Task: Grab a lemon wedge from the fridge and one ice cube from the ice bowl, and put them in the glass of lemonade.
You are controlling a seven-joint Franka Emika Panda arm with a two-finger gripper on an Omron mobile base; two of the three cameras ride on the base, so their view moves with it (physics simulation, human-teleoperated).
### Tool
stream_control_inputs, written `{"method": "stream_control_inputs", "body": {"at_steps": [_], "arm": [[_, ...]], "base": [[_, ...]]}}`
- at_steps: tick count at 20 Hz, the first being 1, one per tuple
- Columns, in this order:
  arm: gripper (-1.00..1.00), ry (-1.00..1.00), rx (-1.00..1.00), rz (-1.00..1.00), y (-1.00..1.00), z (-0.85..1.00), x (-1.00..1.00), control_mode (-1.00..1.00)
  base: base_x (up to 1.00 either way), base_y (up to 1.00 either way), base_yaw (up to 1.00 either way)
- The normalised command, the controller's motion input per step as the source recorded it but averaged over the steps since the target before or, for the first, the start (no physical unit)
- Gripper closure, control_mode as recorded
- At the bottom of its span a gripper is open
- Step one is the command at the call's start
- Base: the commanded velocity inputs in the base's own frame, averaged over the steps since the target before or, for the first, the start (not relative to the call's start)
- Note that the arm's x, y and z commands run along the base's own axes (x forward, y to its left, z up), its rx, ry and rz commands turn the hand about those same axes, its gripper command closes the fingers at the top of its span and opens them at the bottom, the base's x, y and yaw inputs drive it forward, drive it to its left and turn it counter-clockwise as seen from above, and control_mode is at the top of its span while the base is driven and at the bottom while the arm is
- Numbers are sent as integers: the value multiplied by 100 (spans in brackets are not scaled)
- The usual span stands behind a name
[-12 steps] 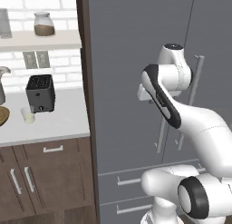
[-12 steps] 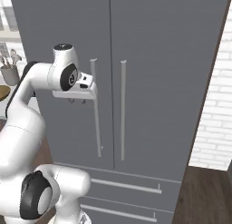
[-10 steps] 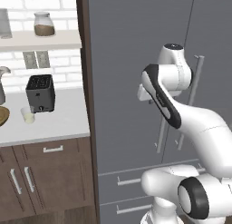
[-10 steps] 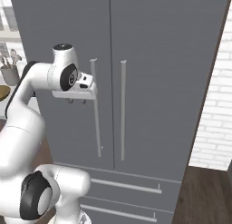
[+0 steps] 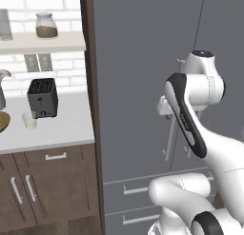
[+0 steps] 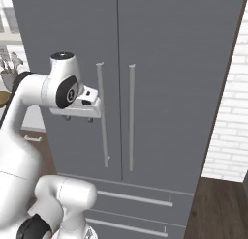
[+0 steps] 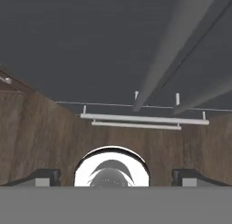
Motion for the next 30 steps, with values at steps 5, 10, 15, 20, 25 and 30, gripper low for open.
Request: {"method": "stream_control_inputs", "body": {"at_steps": [5,10,15,20,25,30], "arm": [[-100,0,0,0,-3,0,-42,-100],[-100,0,0,0,-16,0,-35,-100],[-100,0,0,0,-29,15,-3,-100],[-100,0,0,-1,-12,15,-16,-100],[-100,0,0,-3,0,11,-39,-100],[-100,0,0,0,-3,1,-77,-100]], "base": [[0,0,0],[0,0,0],[0,0,0],[0,0,0],[0,0,0],[0,0,0]]}}
